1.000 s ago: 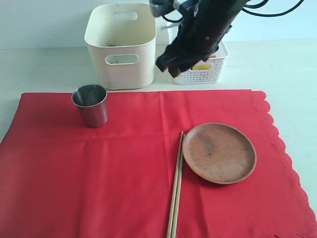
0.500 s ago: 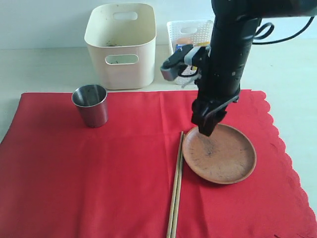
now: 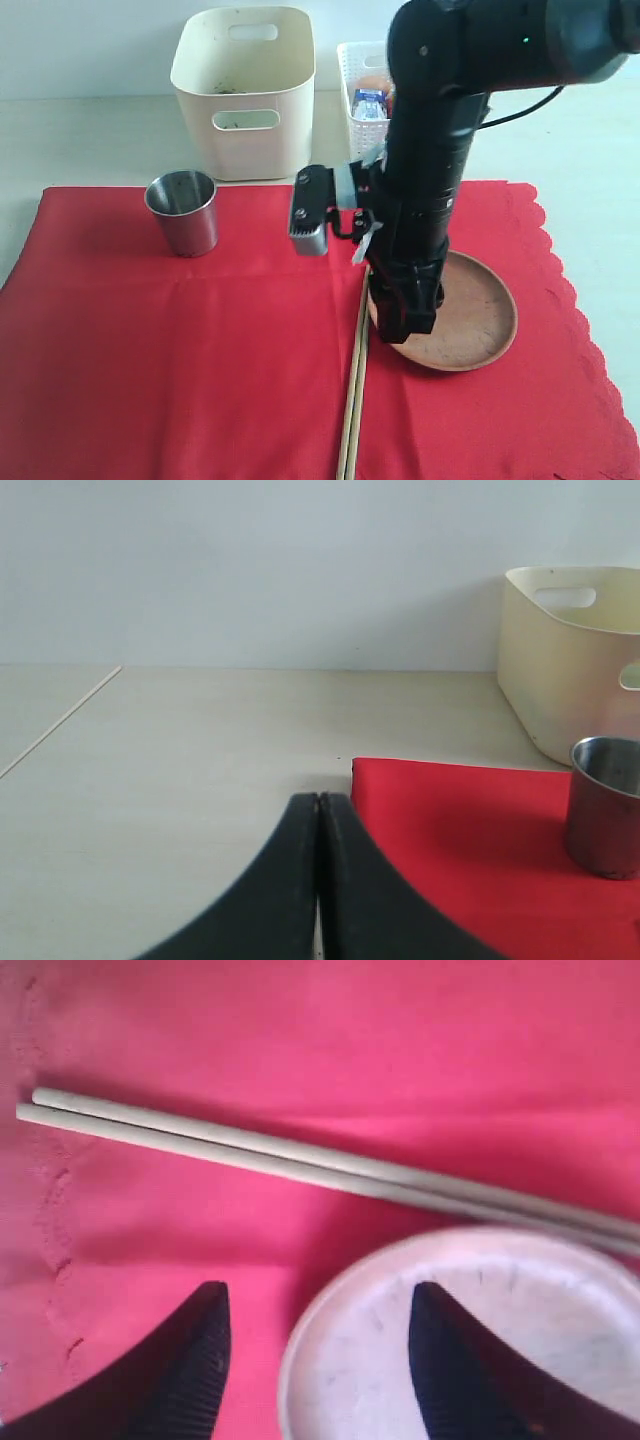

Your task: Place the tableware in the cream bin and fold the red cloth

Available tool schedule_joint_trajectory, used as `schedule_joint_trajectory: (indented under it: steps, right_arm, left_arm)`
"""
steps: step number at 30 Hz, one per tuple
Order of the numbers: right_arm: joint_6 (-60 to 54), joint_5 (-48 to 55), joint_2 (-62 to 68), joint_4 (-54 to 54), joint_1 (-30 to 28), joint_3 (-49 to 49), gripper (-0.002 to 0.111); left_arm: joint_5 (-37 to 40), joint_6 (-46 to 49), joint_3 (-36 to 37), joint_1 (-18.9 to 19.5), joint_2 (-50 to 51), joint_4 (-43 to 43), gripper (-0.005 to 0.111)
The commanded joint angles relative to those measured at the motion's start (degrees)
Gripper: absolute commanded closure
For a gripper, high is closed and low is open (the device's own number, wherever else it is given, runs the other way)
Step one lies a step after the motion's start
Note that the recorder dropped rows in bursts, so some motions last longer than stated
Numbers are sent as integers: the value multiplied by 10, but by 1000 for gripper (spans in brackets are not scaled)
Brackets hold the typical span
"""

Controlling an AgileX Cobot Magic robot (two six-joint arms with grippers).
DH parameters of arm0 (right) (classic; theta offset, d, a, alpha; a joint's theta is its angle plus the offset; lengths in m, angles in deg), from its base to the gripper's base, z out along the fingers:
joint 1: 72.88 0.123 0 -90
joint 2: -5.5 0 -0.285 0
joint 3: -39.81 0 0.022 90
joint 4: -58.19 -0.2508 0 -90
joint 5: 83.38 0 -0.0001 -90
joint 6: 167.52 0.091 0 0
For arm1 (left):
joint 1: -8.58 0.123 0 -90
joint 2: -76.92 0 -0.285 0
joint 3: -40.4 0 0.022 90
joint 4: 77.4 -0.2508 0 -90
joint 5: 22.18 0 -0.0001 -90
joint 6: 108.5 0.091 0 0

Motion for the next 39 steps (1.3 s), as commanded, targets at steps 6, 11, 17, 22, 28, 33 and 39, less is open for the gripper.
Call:
schedule_joint_trajectory:
  steps: [6,11,17,22,28,33,39]
  right_arm:
    - [-19,-135,-4,186,122,70,55]
    - [-21,-169,11,220,126,92,55]
    - [-35,-186,27,210,126,92,55]
    - [-42,-189,45,208,126,92,55]
    - [-59,-210,72,212,126,92,55]
    - [-66,-222,75,221,126,92,55]
    - [-87,-260,75,221,126,92,55]
  left_arm:
    - [-2,0,0,1,-3,4,107]
    - [-2,0,0,1,-3,4,107]
    - [-2,0,0,1,-3,4,107]
    - [-2,0,0,1,-3,4,107]
    - [-2,0,0,1,-3,4,107]
    - [-2,0,0,1,-3,4,107]
    - [-2,0,0,1,-3,4,107]
